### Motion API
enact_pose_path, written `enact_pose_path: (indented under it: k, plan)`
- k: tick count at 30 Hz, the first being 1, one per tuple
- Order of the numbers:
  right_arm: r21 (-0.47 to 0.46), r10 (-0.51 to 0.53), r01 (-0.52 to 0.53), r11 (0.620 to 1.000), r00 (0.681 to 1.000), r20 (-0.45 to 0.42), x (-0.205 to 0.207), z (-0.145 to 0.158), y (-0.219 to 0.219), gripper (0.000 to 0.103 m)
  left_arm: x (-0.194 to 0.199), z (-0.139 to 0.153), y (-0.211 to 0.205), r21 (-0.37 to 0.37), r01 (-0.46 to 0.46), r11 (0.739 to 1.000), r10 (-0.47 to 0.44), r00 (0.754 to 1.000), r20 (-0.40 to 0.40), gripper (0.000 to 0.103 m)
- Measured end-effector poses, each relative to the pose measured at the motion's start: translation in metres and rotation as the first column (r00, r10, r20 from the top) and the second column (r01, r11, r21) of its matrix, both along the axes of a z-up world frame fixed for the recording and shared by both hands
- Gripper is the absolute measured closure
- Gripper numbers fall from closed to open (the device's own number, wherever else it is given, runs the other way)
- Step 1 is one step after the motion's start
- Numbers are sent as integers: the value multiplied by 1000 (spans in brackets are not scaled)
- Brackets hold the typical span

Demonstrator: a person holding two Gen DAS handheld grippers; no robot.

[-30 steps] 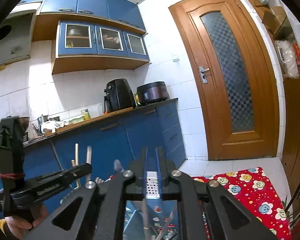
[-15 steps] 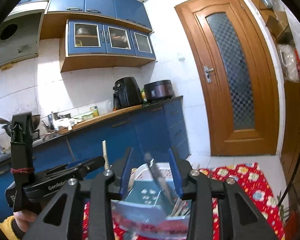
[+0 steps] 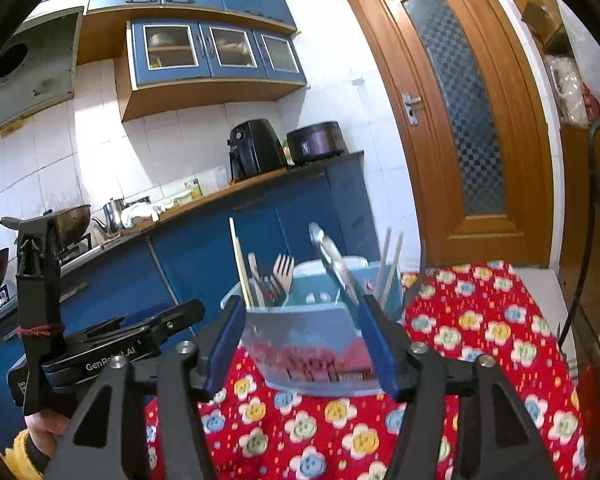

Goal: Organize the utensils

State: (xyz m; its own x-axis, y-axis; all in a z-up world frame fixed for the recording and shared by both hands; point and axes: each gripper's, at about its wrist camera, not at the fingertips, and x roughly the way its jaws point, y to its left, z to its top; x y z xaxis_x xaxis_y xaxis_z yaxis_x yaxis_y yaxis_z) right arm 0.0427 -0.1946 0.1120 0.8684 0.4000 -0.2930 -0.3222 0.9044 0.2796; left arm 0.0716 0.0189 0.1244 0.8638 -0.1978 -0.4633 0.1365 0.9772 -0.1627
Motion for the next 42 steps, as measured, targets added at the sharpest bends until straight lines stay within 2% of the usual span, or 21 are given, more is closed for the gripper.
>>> enact_pose_path:
  k: [8,17,22,42]
  plan:
    - [-15,-33,32,999,997,-70,-10,-26,-3,30,-10,-28,-7,34,-38,999,39,999,-16,36]
    - [-20,-58,56,998,991,-120,-16,-51,-6,28,-14,-48,-10,33,-59,998,60,997,-48,36]
    - [-26,-66,63,998,987,-146,-15,-62,-6,28,-14,-55,-13,61,-68,996,72,996,-61,36]
    - [-29,-64,60,998,982,-178,-14,-70,-3,28,-15,-62,-18,77,-61,995,66,995,-72,36]
